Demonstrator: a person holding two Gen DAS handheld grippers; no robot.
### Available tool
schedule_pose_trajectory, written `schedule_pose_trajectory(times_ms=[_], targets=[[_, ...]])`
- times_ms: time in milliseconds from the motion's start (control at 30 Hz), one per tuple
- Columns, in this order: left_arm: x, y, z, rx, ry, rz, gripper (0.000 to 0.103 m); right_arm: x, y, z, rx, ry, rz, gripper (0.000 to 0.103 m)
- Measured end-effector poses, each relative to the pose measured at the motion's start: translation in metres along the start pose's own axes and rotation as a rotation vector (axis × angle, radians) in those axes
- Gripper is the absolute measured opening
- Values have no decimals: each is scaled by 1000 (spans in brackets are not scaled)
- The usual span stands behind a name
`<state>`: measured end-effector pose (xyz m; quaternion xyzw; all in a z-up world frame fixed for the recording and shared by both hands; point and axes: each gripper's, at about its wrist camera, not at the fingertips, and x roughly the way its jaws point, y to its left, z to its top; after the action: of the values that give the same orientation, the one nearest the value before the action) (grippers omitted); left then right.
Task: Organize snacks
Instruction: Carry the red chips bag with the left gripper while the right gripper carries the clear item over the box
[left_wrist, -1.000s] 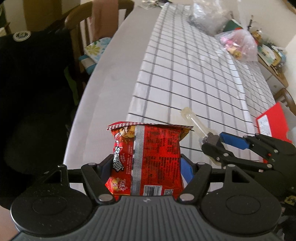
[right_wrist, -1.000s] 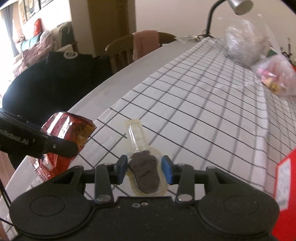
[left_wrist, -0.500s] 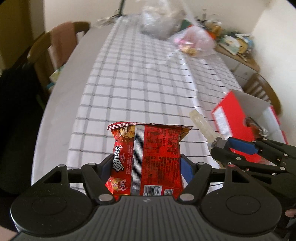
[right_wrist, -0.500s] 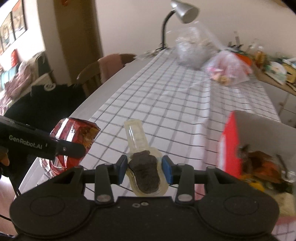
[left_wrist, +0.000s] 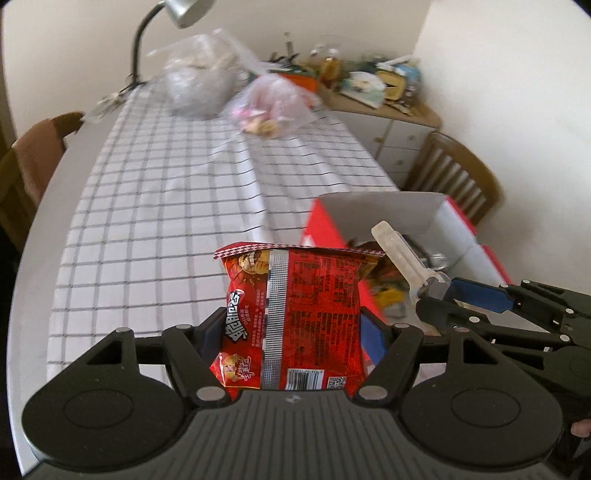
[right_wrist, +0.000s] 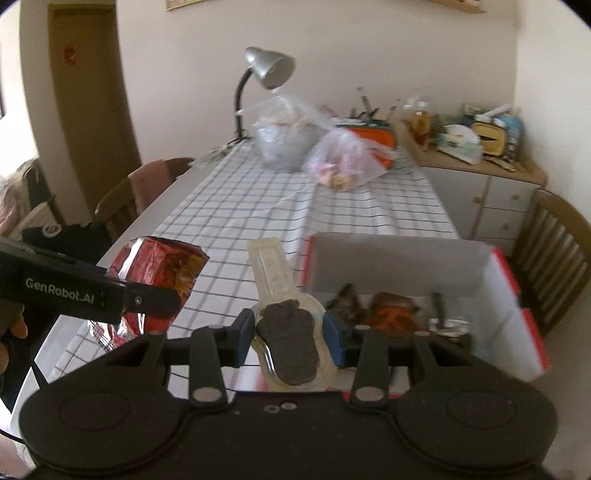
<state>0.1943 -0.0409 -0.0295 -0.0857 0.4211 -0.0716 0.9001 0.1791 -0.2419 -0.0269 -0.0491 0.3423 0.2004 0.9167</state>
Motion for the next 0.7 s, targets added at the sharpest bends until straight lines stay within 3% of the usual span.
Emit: schedule_pose_trajectory(times_ms=[333, 700], targets=[[19, -70, 17, 64, 1, -27, 73, -14, -65, -3, 62, -10, -63, 40], [71, -127, 39, 122, 42, 6, 73, 13, -128, -7, 116, 37, -111, 40]])
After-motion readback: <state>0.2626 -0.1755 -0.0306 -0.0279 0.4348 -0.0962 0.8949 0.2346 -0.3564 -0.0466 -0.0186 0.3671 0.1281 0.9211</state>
